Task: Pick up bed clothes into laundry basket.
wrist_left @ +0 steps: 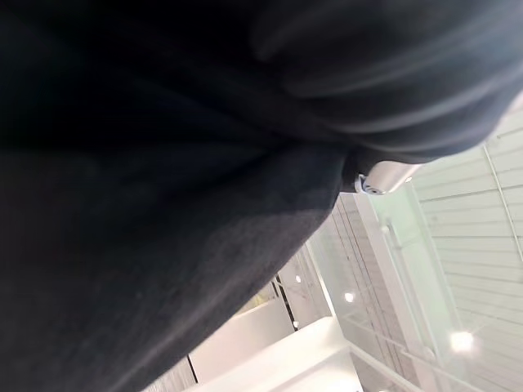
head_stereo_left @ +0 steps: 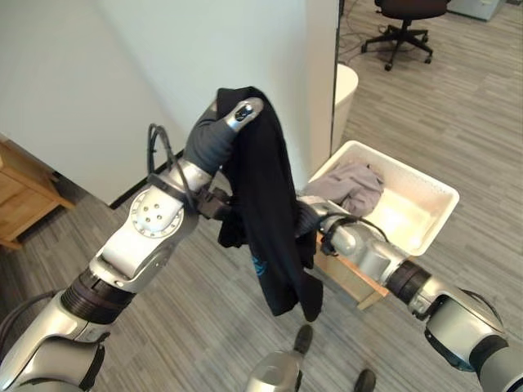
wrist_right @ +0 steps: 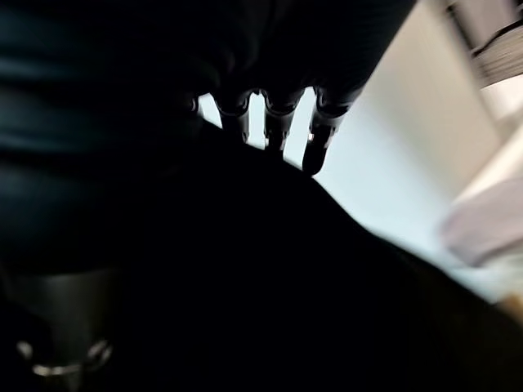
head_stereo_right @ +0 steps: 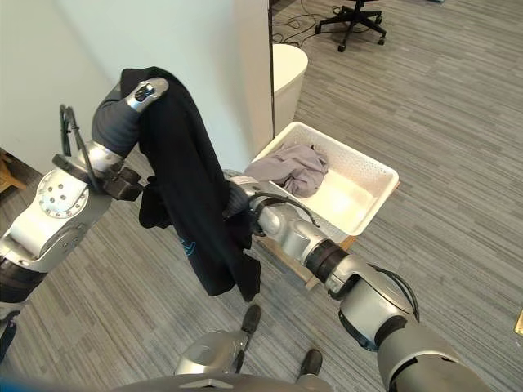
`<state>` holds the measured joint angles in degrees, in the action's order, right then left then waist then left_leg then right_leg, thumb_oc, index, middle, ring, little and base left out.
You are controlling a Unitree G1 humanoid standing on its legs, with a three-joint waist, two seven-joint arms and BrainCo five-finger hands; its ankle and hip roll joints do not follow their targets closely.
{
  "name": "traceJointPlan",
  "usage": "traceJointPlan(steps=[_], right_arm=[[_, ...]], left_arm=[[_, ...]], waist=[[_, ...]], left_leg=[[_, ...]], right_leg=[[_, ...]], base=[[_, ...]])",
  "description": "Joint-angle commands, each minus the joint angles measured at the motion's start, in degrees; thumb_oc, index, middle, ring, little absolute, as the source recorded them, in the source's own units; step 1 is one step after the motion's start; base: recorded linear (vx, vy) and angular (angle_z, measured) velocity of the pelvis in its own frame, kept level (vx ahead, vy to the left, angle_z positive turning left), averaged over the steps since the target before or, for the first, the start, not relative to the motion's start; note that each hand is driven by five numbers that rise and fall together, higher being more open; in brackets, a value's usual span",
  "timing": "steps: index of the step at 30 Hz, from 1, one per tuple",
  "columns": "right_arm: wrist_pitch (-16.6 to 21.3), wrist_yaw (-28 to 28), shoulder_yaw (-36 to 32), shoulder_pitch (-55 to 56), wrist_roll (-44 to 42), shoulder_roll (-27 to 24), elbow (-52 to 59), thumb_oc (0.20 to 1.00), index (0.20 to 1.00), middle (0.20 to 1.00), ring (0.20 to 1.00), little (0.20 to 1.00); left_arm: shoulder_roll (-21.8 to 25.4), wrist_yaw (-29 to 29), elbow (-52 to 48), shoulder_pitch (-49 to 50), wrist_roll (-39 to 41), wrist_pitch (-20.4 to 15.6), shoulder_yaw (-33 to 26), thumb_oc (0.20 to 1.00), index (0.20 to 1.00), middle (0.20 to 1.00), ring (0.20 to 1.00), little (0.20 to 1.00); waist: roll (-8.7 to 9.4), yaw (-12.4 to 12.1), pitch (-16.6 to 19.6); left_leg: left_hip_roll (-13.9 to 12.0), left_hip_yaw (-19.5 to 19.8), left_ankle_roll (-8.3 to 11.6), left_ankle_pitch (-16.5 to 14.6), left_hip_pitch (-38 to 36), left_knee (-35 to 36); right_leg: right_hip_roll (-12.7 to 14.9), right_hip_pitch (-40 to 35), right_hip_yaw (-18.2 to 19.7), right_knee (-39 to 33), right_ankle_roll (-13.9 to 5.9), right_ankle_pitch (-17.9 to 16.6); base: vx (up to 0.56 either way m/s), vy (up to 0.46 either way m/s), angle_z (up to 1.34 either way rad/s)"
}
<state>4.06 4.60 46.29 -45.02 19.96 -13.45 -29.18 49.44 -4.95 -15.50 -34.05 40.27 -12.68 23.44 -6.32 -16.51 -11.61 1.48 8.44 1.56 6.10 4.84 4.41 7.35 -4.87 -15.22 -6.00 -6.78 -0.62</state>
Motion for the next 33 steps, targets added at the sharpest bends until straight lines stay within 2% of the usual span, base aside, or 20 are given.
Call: traceJointPlan(steps=[1, 3, 4, 5, 7, 11, 15, 16, 17, 33], right_arm=[[4.12, 0.41, 0.55, -3.93, -3.61, 3.71, 2.99, 1.000, 1.000, 1.000, 1.000, 1.000], [4.38, 0.23, 0.82, -3.61, -5.58, 5.76, 3.22, 1.000, 1.000, 1.000, 1.000, 1.000], [1.81, 1.43, -2.39, -5.20, -9.19, 3.56, 9.05, 1.000, 1.000, 1.000, 1.000, 1.000], [3.78, -1.70, -2.54, -4.05, -11.09, 2.99, 11.26, 1.000, 1.000, 1.000, 1.000, 1.000], [3.97, -3.55, -1.13, -2.84, -13.74, 4.02, 12.41, 1.000, 1.000, 1.000, 1.000, 1.000], [3.67, -4.25, -0.61, -2.81, -16.98, 4.89, 13.12, 1.000, 1.000, 1.000, 1.000, 1.000], [3.10, -4.03, -1.93, -2.44, -20.36, 4.98, 12.78, 1.000, 1.000, 1.000, 1.000, 1.000], [3.20, -4.07, -2.20, -2.44, -21.26, 5.00, 12.43, 0.567, 0.567, 0.567, 0.567, 0.567], [2.84, -4.44, -2.16, -2.25, -21.69, 4.66, 12.62, 0.200, 0.200, 0.200, 0.200, 0.200], [1.94, -4.72, -8.58, 1.55, -29.77, 0.43, 17.40, 0.200, 0.200, 0.200, 0.200, 0.200]], left_arm=[[-2.52, -2.59, 0.83, -6.42, 1.93, -5.32, 0.98, 0.200, 0.200, 0.200, 0.200, 0.200], [-3.82, -3.06, 0.84, -7.38, 1.77, -5.33, 1.58, 0.200, 0.200, 0.200, 0.200, 0.200], [-2.76, -2.87, 0.61, -7.76, 1.63, -5.54, 1.11, 0.200, 0.200, 0.200, 0.200, 0.200], [-2.65, -2.86, 0.88, -7.98, 1.30, -5.32, 0.75, 0.200, 0.200, 0.200, 0.200, 0.200], [-2.99, -2.03, 1.64, -10.41, 0.55, -3.99, 2.77, 0.200, 0.200, 0.200, 0.200, 0.200], [-4.70, -2.02, 2.58, -14.83, -0.37, -3.26, 5.21, 0.200, 0.200, 0.200, 0.200, 0.200], [-5.80, -2.10, 2.69, -15.43, -1.45, -2.76, 5.23, 0.200, 0.200, 0.200, 0.200, 0.200], [-5.96, -1.98, 2.76, -15.13, -1.52, -2.56, 5.16, 0.200, 0.200, 0.200, 0.200, 0.200], [-6.03, -1.85, 2.68, -15.02, -1.60, -2.40, 4.95, 0.200, 0.200, 0.200, 0.200, 0.200], [-7.13, -1.22, 2.66, -11.40, -3.35, -0.28, 1.70, 0.200, 0.200, 0.200, 0.200, 0.200]], waist=[[1.46, -1.57, 2.28], [1.39, -1.57, 2.17], [1.48, -1.06, 2.13], [1.51, -0.68, 2.17], [1.58, -0.01, 2.00], [1.69, 0.69, 1.81], [1.87, 1.12, 1.80], [1.95, 1.12, 1.88], [1.99, 1.21, 1.96], [3.20, 2.59, 2.32]], left_leg=[[-0.14, 1.37, 1.22, -1.14, 0.80, 0.54], [-0.16, 1.15, 1.21, -1.16, 0.89, 0.52], [-0.25, 0.97, 1.23, -1.18, 0.82, 0.55], [-0.33, 0.79, 1.21, -1.17, 0.85, 0.57], [-0.46, 0.20, 1.05, -1.39, 0.74, 0.59], [-0.57, -0.15, 1.06, -1.42, 0.81, 0.59], [-0.44, -0.37, 1.00, -1.56, 0.62, 0.59], [-0.45, -0.46, 0.99, -1.63, 0.51, 0.59], [-0.49, -0.54, 1.00, -1.69, 0.38, 0.59], [-0.70, -1.07, 0.80, -2.13, -0.20, 0.59]], right_leg=[[3.30, -2.23, -1.34, 2.72, -3.24, 3.08], [3.28, -2.13, -1.28, 2.62, -3.23, 3.07], [3.30, -2.17, -1.23, 2.47, -3.28, 3.04], [3.27, -2.04, -1.13, 2.45, -3.28, 3.02], [3.25, -1.83, -0.61, 2.45, -3.26, 2.98], [3.39, -1.62, -0.40, 2.63, -3.38, 2.94], [3.49, -1.67, -0.35, 2.80, -3.36, 2.92], [3.50, -1.68, -0.33, 2.82, -3.36, 2.89], [3.52, -1.72, -0.31, 2.83, -3.35, 2.92], [3.24, -2.06, -0.02, 2.58, -3.12, 3.19]], base=[[0.00, 0.000, 0.00], [0.00, 0.000, 0.00], [0.00, 0.000, 0.00], [0.00, 0.000, 0.00], [0.00, 0.003, -0.03], [0.01, -0.001, -0.13], [0.01, 0.000, -0.03], [0.01, 0.001, -0.04], [0.00, 0.000, 0.00], [0.00, 0.000, 0.00]])
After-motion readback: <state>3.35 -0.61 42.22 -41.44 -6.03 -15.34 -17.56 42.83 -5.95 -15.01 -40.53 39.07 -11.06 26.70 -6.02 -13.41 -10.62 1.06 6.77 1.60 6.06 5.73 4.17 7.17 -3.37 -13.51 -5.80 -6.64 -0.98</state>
